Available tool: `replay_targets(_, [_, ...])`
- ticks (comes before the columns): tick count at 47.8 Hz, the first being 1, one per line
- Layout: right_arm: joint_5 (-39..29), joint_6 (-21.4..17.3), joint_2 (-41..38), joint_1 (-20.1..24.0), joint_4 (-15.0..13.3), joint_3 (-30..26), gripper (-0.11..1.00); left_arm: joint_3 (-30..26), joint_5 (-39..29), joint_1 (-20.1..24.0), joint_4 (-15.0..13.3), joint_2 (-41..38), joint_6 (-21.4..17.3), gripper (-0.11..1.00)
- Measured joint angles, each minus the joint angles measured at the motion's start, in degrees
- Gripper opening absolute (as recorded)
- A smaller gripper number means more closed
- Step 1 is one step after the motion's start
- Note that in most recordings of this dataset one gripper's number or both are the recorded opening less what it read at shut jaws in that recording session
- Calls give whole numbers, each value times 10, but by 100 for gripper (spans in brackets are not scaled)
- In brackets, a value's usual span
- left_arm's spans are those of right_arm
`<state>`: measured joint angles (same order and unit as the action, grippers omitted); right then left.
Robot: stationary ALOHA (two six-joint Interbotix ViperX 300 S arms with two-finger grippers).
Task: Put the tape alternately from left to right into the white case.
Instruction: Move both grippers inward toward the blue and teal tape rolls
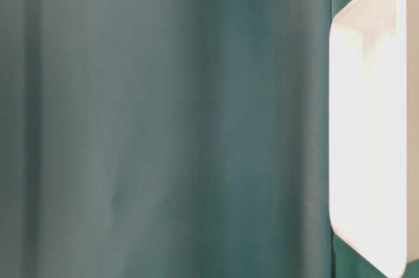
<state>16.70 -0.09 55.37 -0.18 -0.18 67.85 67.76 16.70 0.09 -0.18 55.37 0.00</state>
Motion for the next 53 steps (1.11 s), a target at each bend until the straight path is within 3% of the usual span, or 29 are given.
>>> replay_targets(2, [0, -2, 0, 1, 0, 0, 22, 0, 0, -2, -2, -3, 1, 22])
replay_targets(7, [8, -4, 1, 1, 0, 5, 3, 0, -1, -23, -11, -32, 1, 2])
replay_targets(11, [16, -4, 4, 1, -1, 15, 0, 0, -1, -26, -11, -47, 1, -7])
replay_targets(23, [21, -4, 12, 0, -1, 29, 0, 0, -1, -30, -13, -52, 4, -9])
replay_targets(29, [21, -4, 13, 1, -1, 29, 1, 0, -1, -30, -13, -50, 2, 3])
replay_targets(32, [21, -4, 13, 1, -1, 29, 9, 0, -1, -30, -12, -50, 4, 14])
replay_targets(36, [22, -4, 13, 1, 0, 29, 28, 1, -1, -30, -13, -50, 2, 35])
replay_targets(42, [21, -4, 11, 1, -1, 29, 67, 3, -1, -31, -13, -51, 3, 72])
replay_targets(45, [20, -4, 6, 1, -1, 29, 75, 3, -1, -30, -13, -51, 3, 71])
replay_targets(53, [19, -4, -12, 1, -1, 29, 72, 3, -25, -30, -13, -62, 3, 71])
